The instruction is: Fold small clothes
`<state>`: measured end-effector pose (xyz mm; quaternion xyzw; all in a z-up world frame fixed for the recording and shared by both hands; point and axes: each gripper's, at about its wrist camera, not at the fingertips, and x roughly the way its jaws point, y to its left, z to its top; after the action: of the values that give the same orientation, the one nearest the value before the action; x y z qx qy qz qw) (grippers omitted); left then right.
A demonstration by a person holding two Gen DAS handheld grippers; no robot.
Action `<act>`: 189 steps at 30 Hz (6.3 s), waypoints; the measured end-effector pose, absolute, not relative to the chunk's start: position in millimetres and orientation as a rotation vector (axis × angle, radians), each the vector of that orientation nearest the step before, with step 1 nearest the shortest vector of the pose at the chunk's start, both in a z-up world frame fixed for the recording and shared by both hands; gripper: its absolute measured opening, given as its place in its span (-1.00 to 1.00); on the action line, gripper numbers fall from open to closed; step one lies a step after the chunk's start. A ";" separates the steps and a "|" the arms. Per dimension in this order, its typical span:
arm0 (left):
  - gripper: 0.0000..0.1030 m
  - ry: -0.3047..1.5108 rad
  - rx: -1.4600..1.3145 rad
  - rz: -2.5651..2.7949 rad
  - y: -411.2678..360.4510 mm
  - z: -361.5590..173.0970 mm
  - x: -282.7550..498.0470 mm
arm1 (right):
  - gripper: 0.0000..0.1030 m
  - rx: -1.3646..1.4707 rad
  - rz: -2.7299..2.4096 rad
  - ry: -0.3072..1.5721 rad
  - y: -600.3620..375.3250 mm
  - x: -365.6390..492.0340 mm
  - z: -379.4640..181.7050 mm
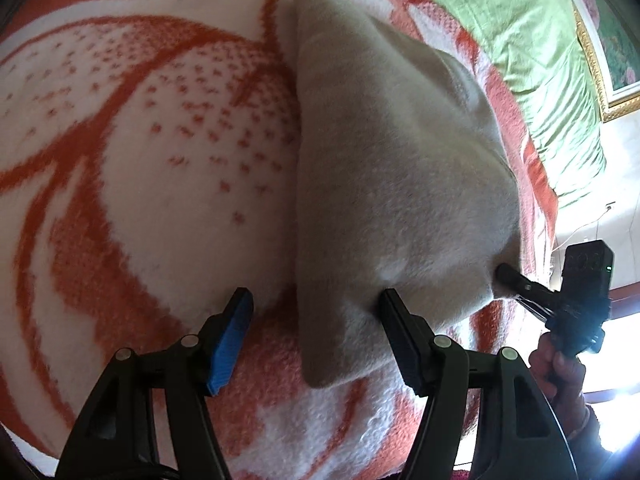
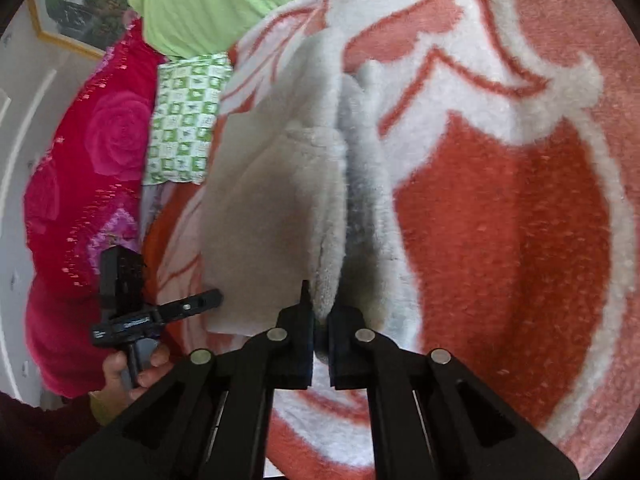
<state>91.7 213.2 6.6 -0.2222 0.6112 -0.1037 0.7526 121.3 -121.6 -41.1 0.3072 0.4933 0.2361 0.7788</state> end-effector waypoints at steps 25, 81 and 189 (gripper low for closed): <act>0.31 1.231 -0.230 -0.149 184.7 50.3 48.1 | -0.26 0.391 0.390 0.824 -91.1 83.4 10.4; 0.63 0.938 0.121 -0.021 128.8 76.7 -48.2 | 0.68 0.237 0.295 0.720 -50.2 -11.1 -5.7; 0.72 0.900 0.095 0.048 125.2 65.9 -7.4 | 0.99 0.144 0.380 0.659 -30.4 32.3 5.0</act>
<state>-7.4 125.2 65.9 0.0460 0.4347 0.0234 0.8991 32.3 -30.4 5.0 0.0700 0.3211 0.1851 0.9261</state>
